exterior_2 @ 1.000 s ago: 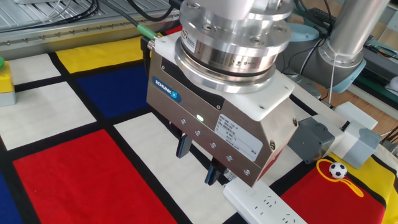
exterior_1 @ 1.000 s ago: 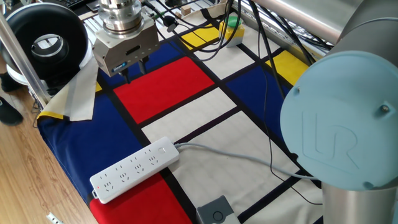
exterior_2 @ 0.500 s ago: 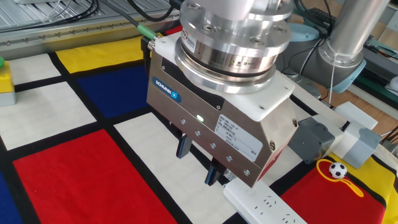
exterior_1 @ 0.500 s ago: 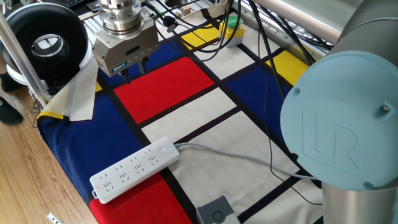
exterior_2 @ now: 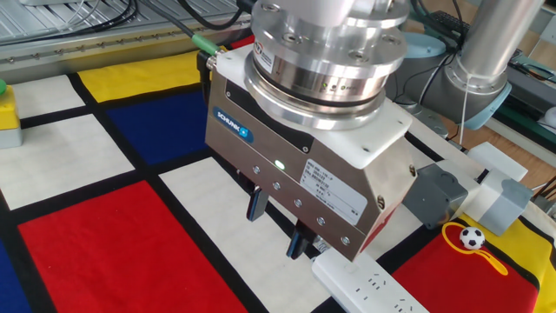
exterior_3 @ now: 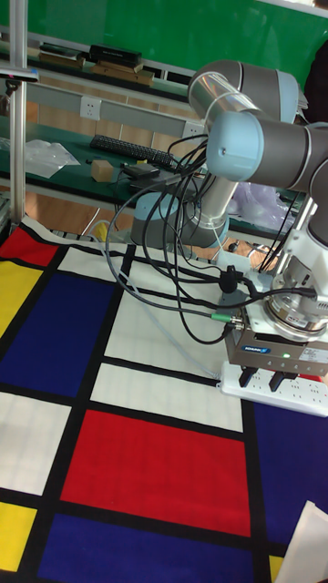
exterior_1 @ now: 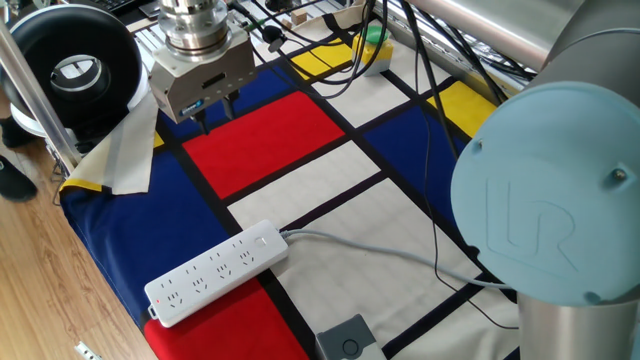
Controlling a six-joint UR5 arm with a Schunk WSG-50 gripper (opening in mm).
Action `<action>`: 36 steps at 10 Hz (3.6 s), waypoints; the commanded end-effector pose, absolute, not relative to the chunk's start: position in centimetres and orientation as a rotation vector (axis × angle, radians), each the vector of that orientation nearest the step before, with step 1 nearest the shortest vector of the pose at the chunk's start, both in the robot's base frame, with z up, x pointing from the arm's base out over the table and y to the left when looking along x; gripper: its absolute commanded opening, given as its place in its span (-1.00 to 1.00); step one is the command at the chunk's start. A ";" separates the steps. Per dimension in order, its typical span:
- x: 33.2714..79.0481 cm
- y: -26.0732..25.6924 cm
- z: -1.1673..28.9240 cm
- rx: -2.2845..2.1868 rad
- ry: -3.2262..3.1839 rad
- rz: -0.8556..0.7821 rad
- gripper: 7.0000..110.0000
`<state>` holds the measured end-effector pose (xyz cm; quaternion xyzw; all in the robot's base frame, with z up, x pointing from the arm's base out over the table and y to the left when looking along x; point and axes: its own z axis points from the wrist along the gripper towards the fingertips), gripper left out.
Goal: Turn off the power strip by pressing the button
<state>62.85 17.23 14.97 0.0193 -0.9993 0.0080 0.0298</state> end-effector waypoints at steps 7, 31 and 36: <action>61.8 17.5 15.4 0.060 -3.087 -0.020 -0.28; 48.7 16.5 8.6 0.035 -3.080 0.038 -0.28; 48.5 16.4 15.1 0.086 -3.080 -0.009 -0.28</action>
